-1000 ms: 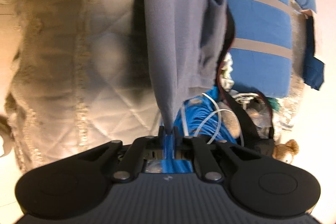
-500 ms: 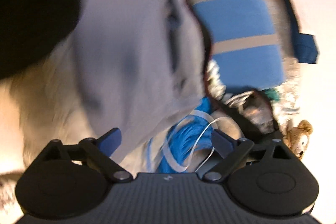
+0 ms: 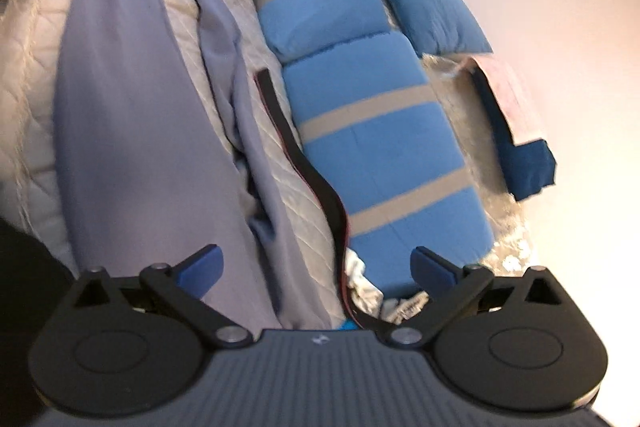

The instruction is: Fold clothes

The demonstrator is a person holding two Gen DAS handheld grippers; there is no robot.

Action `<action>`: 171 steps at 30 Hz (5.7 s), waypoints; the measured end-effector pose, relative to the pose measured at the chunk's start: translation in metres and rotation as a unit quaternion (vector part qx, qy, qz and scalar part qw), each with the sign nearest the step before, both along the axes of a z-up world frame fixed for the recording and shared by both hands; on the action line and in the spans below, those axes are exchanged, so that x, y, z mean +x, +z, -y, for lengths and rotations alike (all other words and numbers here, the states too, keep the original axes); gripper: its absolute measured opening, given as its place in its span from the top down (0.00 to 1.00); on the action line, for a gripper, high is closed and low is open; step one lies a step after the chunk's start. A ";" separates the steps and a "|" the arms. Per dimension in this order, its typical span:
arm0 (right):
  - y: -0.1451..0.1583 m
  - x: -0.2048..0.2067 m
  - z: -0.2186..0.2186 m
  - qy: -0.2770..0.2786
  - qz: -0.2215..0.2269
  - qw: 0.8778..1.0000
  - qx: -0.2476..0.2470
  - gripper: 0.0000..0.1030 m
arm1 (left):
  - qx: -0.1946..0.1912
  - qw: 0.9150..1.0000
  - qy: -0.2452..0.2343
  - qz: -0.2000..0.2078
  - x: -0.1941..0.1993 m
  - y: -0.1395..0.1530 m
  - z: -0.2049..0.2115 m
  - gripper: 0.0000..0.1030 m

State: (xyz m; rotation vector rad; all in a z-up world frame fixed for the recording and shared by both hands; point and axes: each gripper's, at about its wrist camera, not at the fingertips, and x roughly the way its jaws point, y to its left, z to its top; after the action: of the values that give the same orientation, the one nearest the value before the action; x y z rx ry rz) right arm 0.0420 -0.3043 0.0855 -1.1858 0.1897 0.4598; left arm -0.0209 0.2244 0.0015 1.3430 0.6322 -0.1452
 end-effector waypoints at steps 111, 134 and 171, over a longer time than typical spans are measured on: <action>-0.025 0.011 -0.078 -0.062 -0.185 0.963 0.184 0.00 | -0.398 0.875 0.273 0.047 0.129 0.124 0.005 0.19; -0.020 0.038 -0.083 -0.048 -0.157 0.970 0.180 0.00 | -0.377 0.900 0.218 0.008 0.185 0.081 -0.011 0.04; -0.046 0.103 -0.063 -0.097 -0.182 0.959 0.192 0.00 | -0.524 0.821 0.171 -0.151 0.260 0.026 -0.082 0.80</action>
State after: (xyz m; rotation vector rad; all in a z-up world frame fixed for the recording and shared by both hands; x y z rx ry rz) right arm 0.1445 -0.2411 0.0398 -0.6864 0.5075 0.5127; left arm 0.2393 0.3061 0.0280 0.1185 0.8650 -0.3556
